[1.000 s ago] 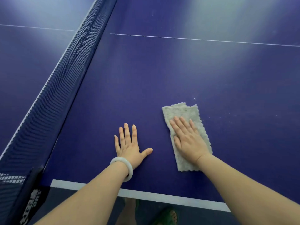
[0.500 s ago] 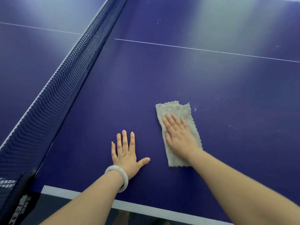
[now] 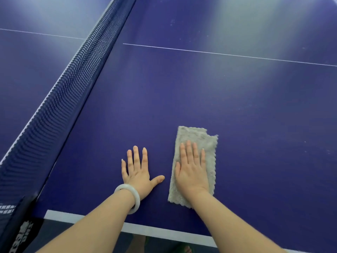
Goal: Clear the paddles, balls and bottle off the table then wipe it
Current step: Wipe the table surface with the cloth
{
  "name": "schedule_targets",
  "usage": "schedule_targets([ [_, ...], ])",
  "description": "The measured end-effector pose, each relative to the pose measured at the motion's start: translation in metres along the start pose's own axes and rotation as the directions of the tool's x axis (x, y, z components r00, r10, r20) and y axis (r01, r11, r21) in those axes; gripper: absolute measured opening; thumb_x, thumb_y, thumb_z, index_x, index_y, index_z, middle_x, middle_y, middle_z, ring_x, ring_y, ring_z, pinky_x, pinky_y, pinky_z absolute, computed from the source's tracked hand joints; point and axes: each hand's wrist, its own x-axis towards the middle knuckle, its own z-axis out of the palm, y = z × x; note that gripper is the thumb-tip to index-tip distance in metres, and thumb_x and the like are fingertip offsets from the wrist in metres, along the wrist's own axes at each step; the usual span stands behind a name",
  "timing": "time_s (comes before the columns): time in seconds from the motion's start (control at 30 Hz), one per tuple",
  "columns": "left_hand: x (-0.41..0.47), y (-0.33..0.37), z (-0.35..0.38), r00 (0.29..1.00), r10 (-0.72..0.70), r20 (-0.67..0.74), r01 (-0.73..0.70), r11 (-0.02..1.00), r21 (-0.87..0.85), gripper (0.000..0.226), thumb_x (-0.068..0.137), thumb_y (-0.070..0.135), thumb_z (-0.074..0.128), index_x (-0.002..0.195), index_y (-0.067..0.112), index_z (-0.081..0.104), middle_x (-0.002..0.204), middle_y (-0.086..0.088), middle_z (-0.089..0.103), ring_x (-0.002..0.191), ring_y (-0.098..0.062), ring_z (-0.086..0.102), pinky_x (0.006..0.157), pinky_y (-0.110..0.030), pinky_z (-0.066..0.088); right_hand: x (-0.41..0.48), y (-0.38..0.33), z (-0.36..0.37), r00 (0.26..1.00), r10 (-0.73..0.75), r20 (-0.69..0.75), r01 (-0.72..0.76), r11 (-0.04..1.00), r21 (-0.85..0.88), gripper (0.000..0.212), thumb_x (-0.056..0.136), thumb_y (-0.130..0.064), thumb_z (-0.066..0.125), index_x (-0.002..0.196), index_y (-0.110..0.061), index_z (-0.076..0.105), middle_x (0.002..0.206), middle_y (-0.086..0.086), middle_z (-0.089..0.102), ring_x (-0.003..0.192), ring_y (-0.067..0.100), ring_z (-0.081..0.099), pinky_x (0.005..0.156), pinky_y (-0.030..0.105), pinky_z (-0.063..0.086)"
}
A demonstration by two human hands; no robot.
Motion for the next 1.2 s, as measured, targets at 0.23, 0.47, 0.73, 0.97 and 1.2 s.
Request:
schedule_targets([
  [0.23, -0.001, 0.0, -0.002, 1.0, 0.003, -0.021, -0.003, 1.0, 0.015, 0.109, 0.081, 0.083, 0.032, 0.132, 0.026, -0.045, 0.15, -0.006, -0.045, 0.141, -0.028, -0.037, 0.115, -0.048, -0.018, 0.009, 0.087, -0.017, 0.964, 0.265, -0.005, -0.265, 0.964, -0.014, 0.063, 0.101, -0.034, 0.015, 0.156, -0.016, -0.009, 0.164, 0.001, -0.014, 0.15, 0.018, -0.016, 0.122, 0.045, -0.008],
  [0.47, 0.001, 0.0, -0.001, 1.0, 0.003, -0.028, -0.003, 1.0, 0.019, 0.111, 0.081, 0.083, 0.033, 0.145, 0.024, -0.035, 0.153, -0.007, -0.04, 0.142, -0.028, -0.035, 0.116, -0.048, -0.016, -0.06, -0.015, 0.008, 0.993, 0.113, -0.011, -0.113, 0.993, 0.046, 0.064, 0.097, -0.035, 0.008, 0.155, -0.008, -0.003, 0.162, 0.013, -0.009, 0.15, 0.032, -0.01, 0.121, 0.053, -0.006],
  [0.73, 0.0, -0.001, -0.001, 0.999, 0.009, -0.046, -0.009, 1.0, 0.003, 0.11, 0.081, 0.082, 0.035, 0.147, 0.024, -0.031, 0.155, -0.006, -0.038, 0.143, -0.028, -0.033, 0.117, -0.048, -0.015, -0.092, 0.103, -0.003, 0.993, 0.114, -0.014, -0.114, 0.993, -0.003, 0.066, 0.094, -0.039, 0.011, 0.156, -0.018, 0.007, 0.165, 0.0, 0.002, 0.152, 0.016, -0.004, 0.123, 0.045, 0.003],
  [0.97, -0.003, 0.014, -0.018, 0.998, -0.015, -0.069, 0.016, 1.0, 0.024, 0.109, 0.083, 0.074, 0.048, 0.154, 0.021, -0.015, 0.16, -0.012, -0.024, 0.148, -0.033, -0.021, 0.12, -0.049, -0.004, -0.089, 0.11, -0.001, 0.947, 0.321, -0.029, -0.321, 0.947, 0.0, 0.066, 0.092, -0.038, 0.004, 0.155, -0.018, -0.004, 0.164, 0.002, -0.005, 0.152, 0.02, -0.007, 0.123, 0.046, -0.004],
  [1.2, -0.022, 0.114, 0.001, 0.985, 0.164, -0.052, -0.161, 0.986, 0.049, 0.108, 0.084, 0.074, 0.047, 0.153, 0.023, -0.019, 0.158, -0.012, -0.03, 0.146, -0.036, -0.024, 0.12, -0.051, -0.007, -0.094, 0.114, -0.005, 0.972, 0.235, -0.003, -0.235, 0.971, 0.041, 0.062, 0.1, -0.036, 0.015, 0.154, -0.026, -0.014, 0.163, -0.002, -0.017, 0.149, 0.018, -0.02, 0.121, 0.047, -0.009],
])
